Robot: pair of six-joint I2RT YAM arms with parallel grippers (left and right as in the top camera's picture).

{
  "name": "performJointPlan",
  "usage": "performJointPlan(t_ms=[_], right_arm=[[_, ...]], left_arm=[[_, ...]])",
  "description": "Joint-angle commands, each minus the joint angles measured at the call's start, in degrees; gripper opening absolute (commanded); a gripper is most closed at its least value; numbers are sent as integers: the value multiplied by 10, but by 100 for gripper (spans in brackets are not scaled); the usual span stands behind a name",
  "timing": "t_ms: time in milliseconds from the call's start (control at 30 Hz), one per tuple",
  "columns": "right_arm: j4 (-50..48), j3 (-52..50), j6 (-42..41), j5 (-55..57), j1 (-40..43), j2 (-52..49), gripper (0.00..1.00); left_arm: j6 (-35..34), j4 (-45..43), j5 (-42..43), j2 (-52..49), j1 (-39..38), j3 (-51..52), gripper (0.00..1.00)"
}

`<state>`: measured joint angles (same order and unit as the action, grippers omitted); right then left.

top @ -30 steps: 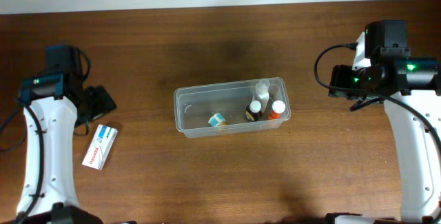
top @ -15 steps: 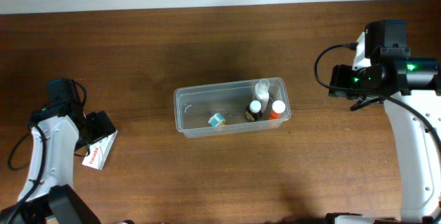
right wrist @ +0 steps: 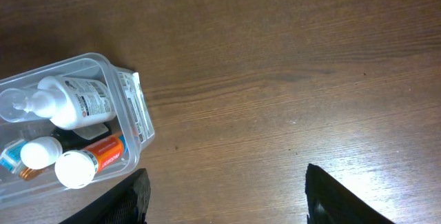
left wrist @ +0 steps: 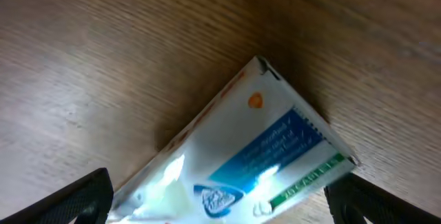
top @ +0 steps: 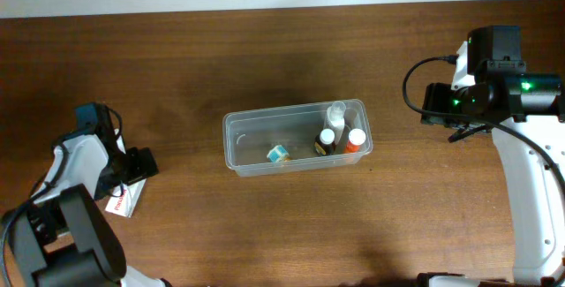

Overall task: Pack container
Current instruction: 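Move the left gripper to the medicine box and grasp it, then lift the Panadol box with the left gripper and carry it over the container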

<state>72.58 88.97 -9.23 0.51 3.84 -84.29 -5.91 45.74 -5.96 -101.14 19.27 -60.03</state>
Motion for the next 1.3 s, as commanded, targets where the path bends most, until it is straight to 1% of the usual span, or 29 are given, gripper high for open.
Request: performJointPlan(t_ms=[0,67,100,167,200,333,500,600,667,800,933,1067,1167,1267], right_arm=[[-1,-3,-3,-3,3,-1,64],[-2,-3,-3,-3,3,-1,64],[-1,-3,-3,-3,3,-1,64],[-1,-3,-3,-3,3,-1,64],[-1,-3,-3,-3,3,-1,64],[-1,-3,-3,-3,3,-1,64],[-1,-3,-3,-3,3,-1,64],[-1,-3,-3,-3,3,-1,65],[-1,-3,-3,-3,3,-1,65],[-1,-3,-3,-3,3,-1,65],[-1,-3,-3,-3,3,-1,65],[-1,-3,-3,-3,3,-1,65],[-2,-3,-3,-3,3,-1,65],[-2,-3,-3,-3,3,-1,65]], left_arm=[[13,-3,8,-20,3,7,99],[13,-1,13,-23,3,7,89],[13,0,21,-24,3,7,77],[13,2,39,-24,3,7,67],[13,1,49,-24,3,7,64],[12,2,85,-24,3,7,52],[12,1,99,-24,3,7,45],[12,2,99,-23,3,4,38],[12,7,102,-22,2,-4,37],[12,28,117,-8,-7,-44,37],[13,47,118,34,-47,-113,37],[34,49,120,78,-105,-169,37],[61,47,124,101,-166,-207,37],[95,31,124,110,-231,-223,37]])
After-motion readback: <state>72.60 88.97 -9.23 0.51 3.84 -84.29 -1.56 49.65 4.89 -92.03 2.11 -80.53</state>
